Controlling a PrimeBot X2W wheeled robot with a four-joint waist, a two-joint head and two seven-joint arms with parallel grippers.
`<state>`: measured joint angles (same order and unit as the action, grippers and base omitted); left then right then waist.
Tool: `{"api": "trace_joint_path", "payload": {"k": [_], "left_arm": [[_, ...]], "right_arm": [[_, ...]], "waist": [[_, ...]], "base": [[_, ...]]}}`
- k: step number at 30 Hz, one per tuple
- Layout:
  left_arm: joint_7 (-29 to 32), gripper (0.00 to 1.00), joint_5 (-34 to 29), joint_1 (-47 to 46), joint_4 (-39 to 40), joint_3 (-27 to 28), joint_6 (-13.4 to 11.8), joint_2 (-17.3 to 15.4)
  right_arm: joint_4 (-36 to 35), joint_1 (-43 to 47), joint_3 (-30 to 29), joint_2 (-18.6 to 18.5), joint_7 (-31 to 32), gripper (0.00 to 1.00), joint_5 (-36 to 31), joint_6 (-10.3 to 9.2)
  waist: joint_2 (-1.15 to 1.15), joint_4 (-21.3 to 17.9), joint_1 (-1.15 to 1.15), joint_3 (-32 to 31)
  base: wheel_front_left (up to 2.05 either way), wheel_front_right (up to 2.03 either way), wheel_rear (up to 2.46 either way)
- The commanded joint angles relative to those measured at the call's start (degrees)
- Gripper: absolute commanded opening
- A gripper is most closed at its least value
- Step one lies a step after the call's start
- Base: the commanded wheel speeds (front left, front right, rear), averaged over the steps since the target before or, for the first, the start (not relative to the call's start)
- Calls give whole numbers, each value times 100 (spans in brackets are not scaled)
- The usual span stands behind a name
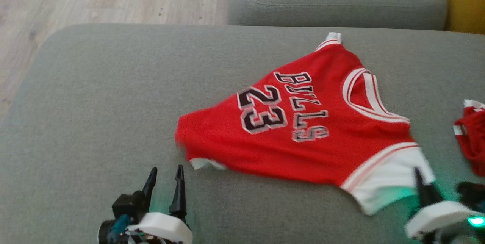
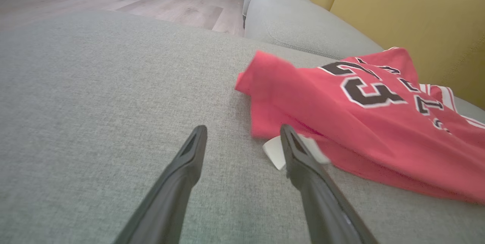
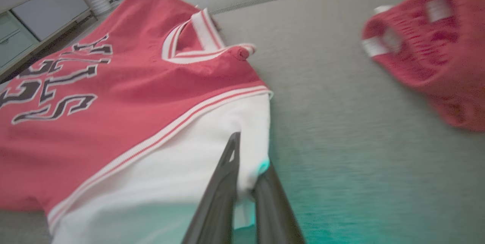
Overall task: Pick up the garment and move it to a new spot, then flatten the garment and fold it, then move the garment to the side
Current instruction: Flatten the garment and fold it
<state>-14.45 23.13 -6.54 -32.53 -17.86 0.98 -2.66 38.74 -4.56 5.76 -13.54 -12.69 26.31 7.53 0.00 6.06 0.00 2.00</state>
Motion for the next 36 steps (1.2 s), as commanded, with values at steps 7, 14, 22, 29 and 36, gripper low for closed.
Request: {"api": "trace_joint_path", "payload": {"k": [7, 14, 22, 29, 36], "left_arm": [[-55, 100, -69, -193, 168, 432, 12, -21], [-9, 100, 14, -970, -424, 383, 349, -21], [695, 100, 402, -1700, -1684, 12, 590, -24], [635, 92, 703, -1867, -2024, -326, 645, -23], [363, 0, 1223, -1924, -1712, -988, 649, -106]], "right_arm": [[-992, 395, -358, -394, 100, 100, 131, -4], [-1636, 323, -546, -71, 137, 100, -292, -4], [-1952, 181, -603, 165, 197, 100, -620, -4], [-2034, 177, -616, 243, 224, 100, -682, -4], [-1951, 193, -586, 329, 210, 100, -693, -4]], "waist": [[0, -230, 0, 41], [0, -333, 0, 207], [0, -484, 0, 322], [0, -531, 0, 360], [0, -467, 0, 294]], "base": [[0, 0, 0], [0, 0, 0], [0, 0, 0], [0, 0, 0], [0, 0, 0]]}}
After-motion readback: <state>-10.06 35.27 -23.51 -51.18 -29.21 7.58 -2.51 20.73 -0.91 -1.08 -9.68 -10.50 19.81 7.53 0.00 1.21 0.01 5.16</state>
